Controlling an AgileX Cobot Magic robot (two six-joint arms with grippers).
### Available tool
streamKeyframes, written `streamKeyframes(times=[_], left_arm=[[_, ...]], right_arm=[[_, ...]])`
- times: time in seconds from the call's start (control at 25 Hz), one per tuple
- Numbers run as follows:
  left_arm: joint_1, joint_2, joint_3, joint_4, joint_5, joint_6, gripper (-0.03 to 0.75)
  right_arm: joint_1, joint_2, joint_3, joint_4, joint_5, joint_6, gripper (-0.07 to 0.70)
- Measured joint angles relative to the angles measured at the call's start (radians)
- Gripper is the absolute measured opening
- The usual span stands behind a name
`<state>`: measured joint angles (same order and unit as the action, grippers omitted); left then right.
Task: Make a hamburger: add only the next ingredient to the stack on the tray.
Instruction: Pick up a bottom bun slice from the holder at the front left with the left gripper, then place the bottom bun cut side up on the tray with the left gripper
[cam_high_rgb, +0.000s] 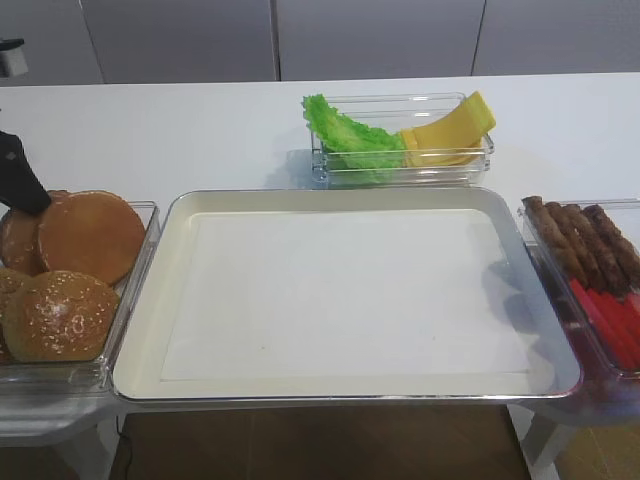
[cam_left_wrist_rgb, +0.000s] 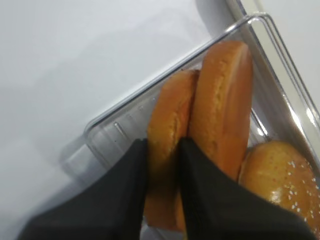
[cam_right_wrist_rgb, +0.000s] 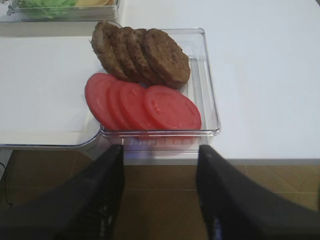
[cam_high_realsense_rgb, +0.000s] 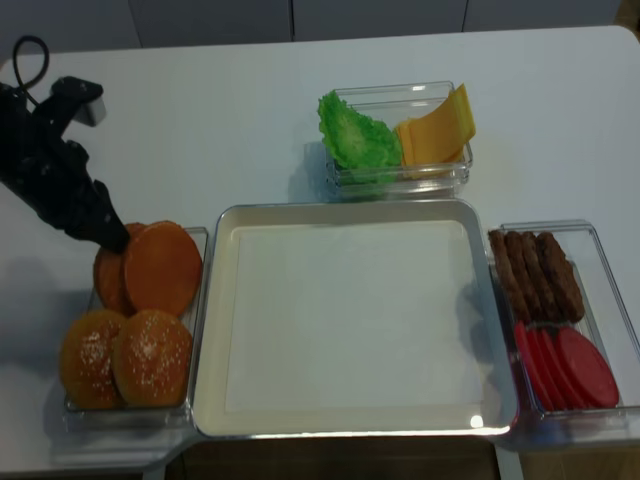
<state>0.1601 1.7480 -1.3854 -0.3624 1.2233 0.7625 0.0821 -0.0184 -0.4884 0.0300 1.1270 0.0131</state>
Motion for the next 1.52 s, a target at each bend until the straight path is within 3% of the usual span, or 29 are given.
streamKeyframes(times=[0.32, 0.76, 1.04, 1.28, 1.52], left_arm=[[0.000, -0.046, -0.007, 0.000, 0.000, 0.000, 0.140], [0.000, -0.132, -0.164, 0.021, 0.008, -0.060, 0.134], [-0.004, -0.207, -0.177, -0.032, 0.020, -0.069, 0.134], [-0.097, -0.244, -0.177, -0.038, 0.022, -0.076, 0.134], [-0.312, -0.247, -0.179, 0.070, 0.024, -0.116, 0.134]], right_arm=[[0.000, 0.000, 0.000, 0.000, 0.000, 0.002, 0.372], [0.000, 0.000, 0.000, 0.000, 0.000, 0.002, 0.372], [0.000, 0.000, 0.000, 0.000, 0.000, 0.002, 0.372], [0.000, 0.000, 0.000, 0.000, 0.000, 0.002, 0.372], [0.000, 0.000, 0.000, 0.000, 0.000, 0.002, 0.372]])
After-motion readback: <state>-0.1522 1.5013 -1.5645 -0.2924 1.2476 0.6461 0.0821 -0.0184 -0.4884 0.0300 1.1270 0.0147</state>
